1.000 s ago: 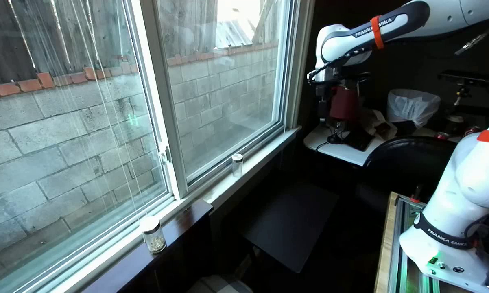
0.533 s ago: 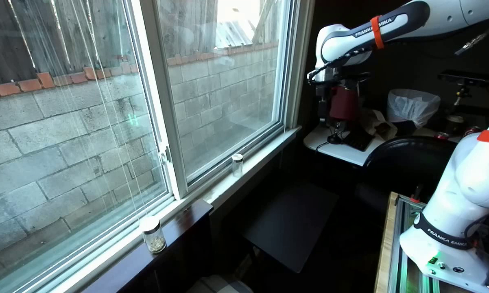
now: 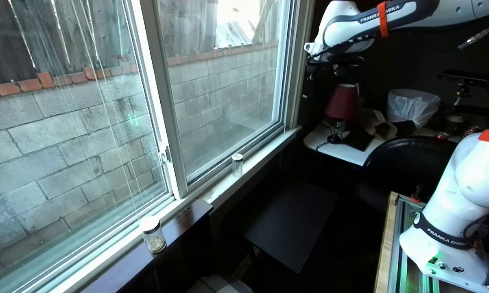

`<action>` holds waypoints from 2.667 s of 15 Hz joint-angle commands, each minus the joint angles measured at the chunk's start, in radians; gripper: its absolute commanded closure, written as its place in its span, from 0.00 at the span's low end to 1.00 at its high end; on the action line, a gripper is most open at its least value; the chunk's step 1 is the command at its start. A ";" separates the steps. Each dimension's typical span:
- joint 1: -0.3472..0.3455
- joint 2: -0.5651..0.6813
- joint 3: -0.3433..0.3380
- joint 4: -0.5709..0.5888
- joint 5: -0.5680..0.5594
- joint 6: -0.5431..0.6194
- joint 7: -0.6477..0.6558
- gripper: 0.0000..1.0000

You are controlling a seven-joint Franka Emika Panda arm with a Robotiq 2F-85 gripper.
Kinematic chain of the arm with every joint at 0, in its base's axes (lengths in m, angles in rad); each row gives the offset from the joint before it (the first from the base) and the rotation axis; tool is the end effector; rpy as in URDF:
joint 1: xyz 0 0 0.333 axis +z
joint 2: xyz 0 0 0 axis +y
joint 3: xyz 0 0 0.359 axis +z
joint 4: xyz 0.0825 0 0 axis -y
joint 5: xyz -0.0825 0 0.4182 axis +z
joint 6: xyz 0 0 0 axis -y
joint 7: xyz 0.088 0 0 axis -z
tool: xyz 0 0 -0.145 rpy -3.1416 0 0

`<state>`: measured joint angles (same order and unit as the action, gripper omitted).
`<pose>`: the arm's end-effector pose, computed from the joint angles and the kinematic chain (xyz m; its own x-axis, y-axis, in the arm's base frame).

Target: Move the rope upwards

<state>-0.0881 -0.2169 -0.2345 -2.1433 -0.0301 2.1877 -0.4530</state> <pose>0.5168 -0.1813 0.5123 0.9599 0.1498 0.2371 0.1316 -0.9871 0.0911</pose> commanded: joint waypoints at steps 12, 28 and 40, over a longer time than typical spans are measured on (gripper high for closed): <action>-0.005 -0.002 -0.029 0.262 0.121 0.270 0.014 0.00; -0.003 0.065 -0.068 0.365 0.305 0.305 -0.064 0.00; -0.040 0.153 -0.077 0.452 0.459 0.320 -0.181 0.96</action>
<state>-0.1105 -0.0947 -0.3150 -1.7236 0.3807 2.5083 -0.5938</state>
